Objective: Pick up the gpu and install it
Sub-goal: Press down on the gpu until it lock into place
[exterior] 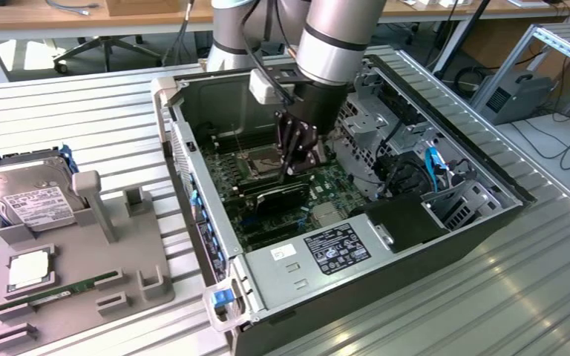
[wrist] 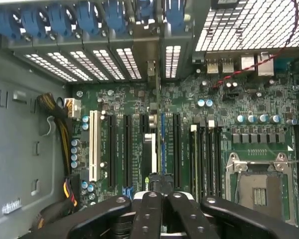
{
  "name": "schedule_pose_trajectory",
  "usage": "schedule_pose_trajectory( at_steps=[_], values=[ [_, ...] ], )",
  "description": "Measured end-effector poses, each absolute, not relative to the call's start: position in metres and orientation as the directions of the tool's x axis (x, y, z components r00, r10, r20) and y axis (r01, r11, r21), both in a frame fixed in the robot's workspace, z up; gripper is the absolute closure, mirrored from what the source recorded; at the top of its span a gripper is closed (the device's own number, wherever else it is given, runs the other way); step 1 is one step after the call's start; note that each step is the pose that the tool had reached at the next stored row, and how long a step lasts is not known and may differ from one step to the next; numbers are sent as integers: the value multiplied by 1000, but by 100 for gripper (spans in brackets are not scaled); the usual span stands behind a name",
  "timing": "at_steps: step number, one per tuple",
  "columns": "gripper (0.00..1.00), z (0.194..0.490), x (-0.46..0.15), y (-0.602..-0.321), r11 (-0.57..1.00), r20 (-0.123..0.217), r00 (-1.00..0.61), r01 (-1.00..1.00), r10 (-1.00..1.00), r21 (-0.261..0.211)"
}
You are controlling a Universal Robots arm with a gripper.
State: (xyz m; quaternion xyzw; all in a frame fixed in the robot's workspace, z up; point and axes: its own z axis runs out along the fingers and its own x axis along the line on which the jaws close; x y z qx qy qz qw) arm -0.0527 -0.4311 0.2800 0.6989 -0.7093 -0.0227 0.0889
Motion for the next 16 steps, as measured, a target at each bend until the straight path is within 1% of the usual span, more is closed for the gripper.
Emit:
schedule_pose_trajectory(
  at_steps=[16],
  values=[
    [89, 280, -39, -431, 22, 94, -7, -986, -996, 162]
  ],
)
